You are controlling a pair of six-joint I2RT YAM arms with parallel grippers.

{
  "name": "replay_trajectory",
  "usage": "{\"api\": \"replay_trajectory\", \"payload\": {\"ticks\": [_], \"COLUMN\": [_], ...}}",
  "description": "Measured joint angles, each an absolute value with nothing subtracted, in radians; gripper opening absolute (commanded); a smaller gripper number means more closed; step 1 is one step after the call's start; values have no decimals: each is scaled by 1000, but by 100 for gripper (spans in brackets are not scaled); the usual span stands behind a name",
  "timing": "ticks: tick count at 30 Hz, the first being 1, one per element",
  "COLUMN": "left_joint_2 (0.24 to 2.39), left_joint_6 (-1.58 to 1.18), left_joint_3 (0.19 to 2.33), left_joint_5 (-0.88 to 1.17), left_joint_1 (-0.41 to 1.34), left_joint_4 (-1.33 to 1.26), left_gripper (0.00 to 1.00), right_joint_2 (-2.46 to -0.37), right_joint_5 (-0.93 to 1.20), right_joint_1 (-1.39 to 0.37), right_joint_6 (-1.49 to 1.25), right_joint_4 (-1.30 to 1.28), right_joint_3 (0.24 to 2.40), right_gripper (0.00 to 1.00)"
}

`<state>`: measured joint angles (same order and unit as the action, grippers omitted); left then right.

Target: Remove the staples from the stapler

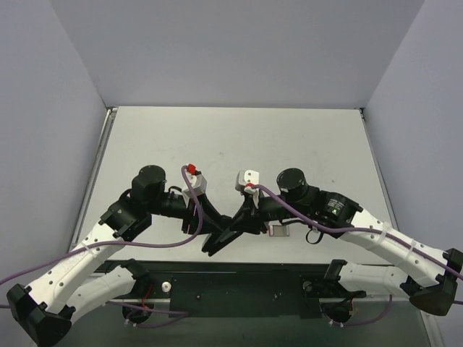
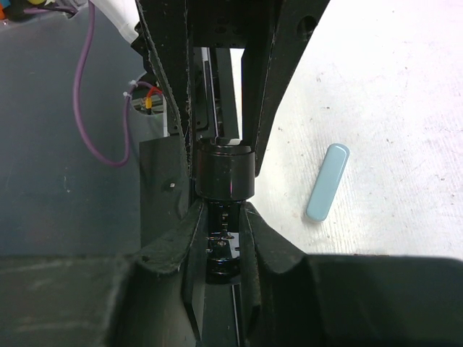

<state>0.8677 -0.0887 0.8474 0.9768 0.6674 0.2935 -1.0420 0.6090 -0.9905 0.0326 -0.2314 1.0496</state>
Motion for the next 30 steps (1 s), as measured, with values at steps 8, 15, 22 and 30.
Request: {"api": "replay_trajectory", "payload": {"ticks": [8,15,22,30], "left_joint_2": [865,857,817,801], "left_joint_6": [-89,-90,-89,-94], "left_joint_3": [847,847,842,842], "left_joint_5": [965,953,924,920], "left_joint_1": [675,675,660,660], "left_joint_4": [280,280,287,281], "left_gripper": [0,0,0,0], "right_joint_2": [-1005,-995,-942,-918], "right_joint_5": [604,601,604,609], "right_joint_1": [-988,-986,-962,-957], "right_joint_6": [16,3,-1,-4], "right_joint_4": [-186,-162,-274,-319], "right_joint_3": [1004,987,937,920], "right_gripper": [0,0,0,0]}}
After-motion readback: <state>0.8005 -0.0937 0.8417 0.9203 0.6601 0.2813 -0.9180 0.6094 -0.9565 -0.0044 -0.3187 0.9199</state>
